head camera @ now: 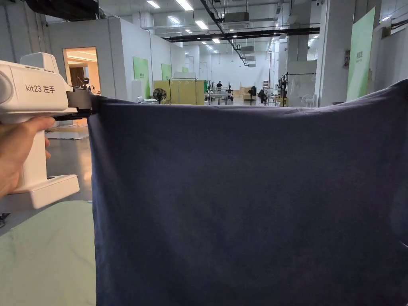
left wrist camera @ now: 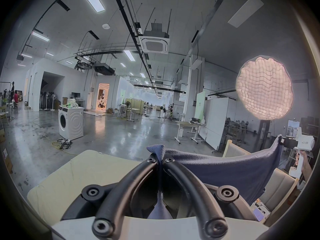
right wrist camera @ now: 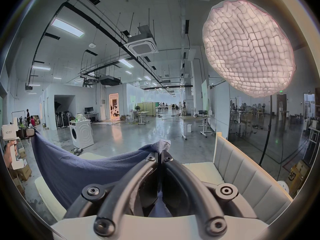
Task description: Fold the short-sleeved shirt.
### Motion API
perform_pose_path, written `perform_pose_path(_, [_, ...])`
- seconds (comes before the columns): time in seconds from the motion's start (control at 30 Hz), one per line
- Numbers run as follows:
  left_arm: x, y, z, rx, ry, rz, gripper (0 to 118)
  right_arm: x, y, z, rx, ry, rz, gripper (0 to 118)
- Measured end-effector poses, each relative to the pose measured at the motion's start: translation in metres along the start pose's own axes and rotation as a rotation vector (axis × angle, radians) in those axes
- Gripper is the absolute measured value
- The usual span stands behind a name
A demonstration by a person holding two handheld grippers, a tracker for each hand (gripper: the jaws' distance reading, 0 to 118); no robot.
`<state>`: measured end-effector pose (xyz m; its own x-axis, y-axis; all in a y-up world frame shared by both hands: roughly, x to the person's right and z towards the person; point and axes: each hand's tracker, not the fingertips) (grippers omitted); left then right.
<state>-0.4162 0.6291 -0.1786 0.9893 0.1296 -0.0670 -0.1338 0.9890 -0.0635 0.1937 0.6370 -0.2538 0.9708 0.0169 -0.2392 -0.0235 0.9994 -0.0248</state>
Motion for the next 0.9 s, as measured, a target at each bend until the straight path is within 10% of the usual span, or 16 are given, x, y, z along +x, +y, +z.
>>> perform_pose_path(0.9, [-0.013, -0.039, -0.166, -0.104, 0.143, -0.123, 4, -0.012, -0.037, -0.184, -0.107, -0.109, 0.070, 3])
